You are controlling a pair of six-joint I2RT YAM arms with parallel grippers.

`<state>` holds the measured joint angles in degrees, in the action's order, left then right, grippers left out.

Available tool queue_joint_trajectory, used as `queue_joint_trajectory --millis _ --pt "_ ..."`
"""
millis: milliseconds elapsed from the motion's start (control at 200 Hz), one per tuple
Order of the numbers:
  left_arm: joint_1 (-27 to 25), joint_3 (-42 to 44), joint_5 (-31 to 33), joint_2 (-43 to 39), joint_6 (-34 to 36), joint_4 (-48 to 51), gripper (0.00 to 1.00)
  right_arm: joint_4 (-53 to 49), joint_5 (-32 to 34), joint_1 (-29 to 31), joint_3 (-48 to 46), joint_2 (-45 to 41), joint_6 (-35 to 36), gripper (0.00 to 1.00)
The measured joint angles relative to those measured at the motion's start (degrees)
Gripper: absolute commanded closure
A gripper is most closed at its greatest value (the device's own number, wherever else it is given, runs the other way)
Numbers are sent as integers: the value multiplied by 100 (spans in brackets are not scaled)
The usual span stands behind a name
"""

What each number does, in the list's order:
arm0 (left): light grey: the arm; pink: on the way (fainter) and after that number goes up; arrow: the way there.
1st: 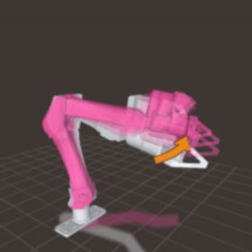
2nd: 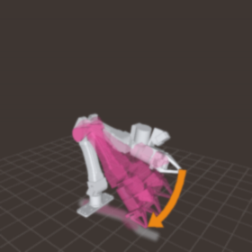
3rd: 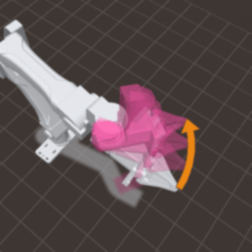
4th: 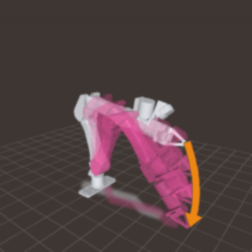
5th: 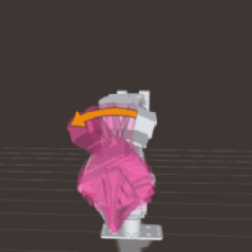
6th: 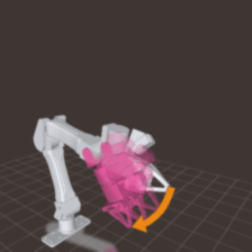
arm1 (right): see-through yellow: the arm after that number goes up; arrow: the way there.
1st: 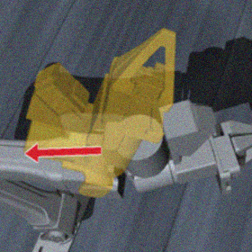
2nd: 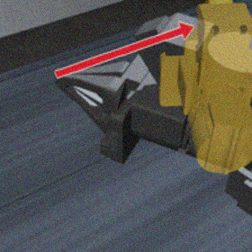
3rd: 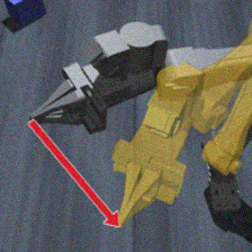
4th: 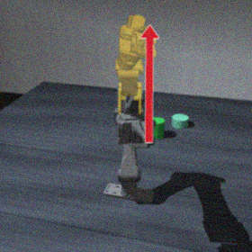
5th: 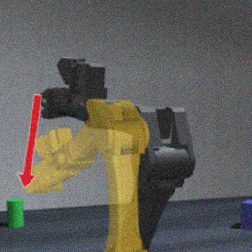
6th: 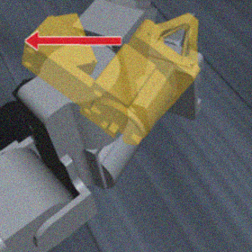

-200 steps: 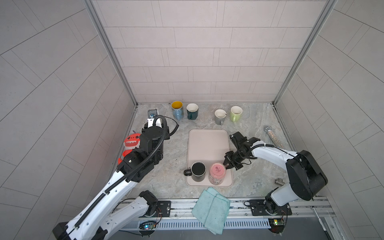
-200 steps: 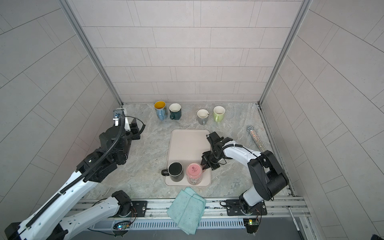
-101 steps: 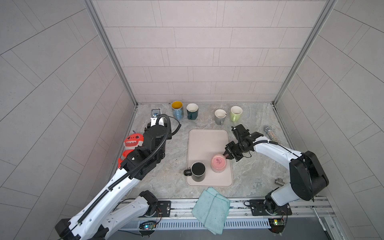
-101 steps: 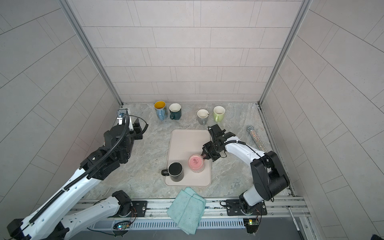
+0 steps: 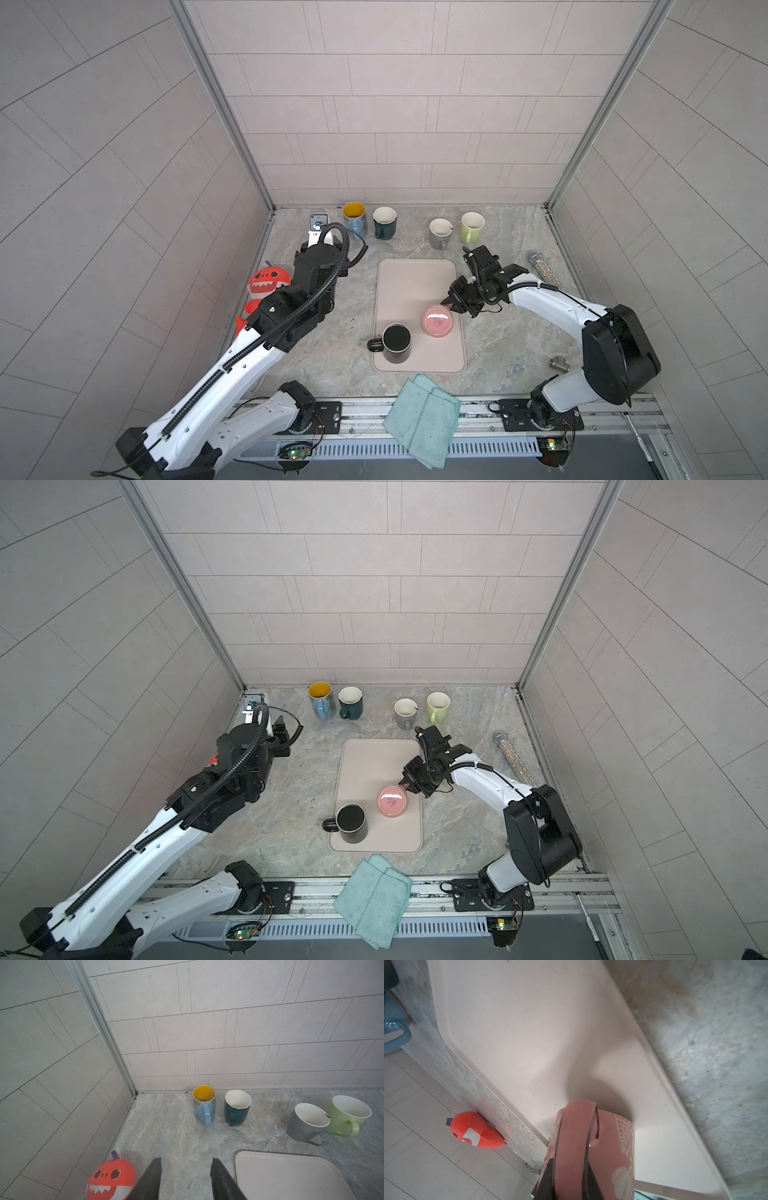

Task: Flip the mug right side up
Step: 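Close the right gripper on the pink mug and lift it off the tray, then carry the pink mug toward the left gripper while the left gripper reaches toward it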

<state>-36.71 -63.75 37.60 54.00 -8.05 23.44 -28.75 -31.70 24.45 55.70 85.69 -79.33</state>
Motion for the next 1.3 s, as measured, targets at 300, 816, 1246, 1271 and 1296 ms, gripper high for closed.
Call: queue_joint_trajectory --millis 300,816,1246,1271,1296 --pt "0 -184 -168 175 -31 55 57 238 352 2 127 -107 859 100" --pt "0 -555 -575 529 -223 186 59 619 1080 229 85 -610 2000 100" --pt "105 -938 -848 975 -256 498 59 271 1604 1060 782 -382 3541 100" --pt "157 -992 -929 1021 -262 538 59 271 1681 1154 872 -385 3711 100" --pt "210 -1040 -986 1067 -273 581 59 275 1757 1226 933 -398 3873 100"
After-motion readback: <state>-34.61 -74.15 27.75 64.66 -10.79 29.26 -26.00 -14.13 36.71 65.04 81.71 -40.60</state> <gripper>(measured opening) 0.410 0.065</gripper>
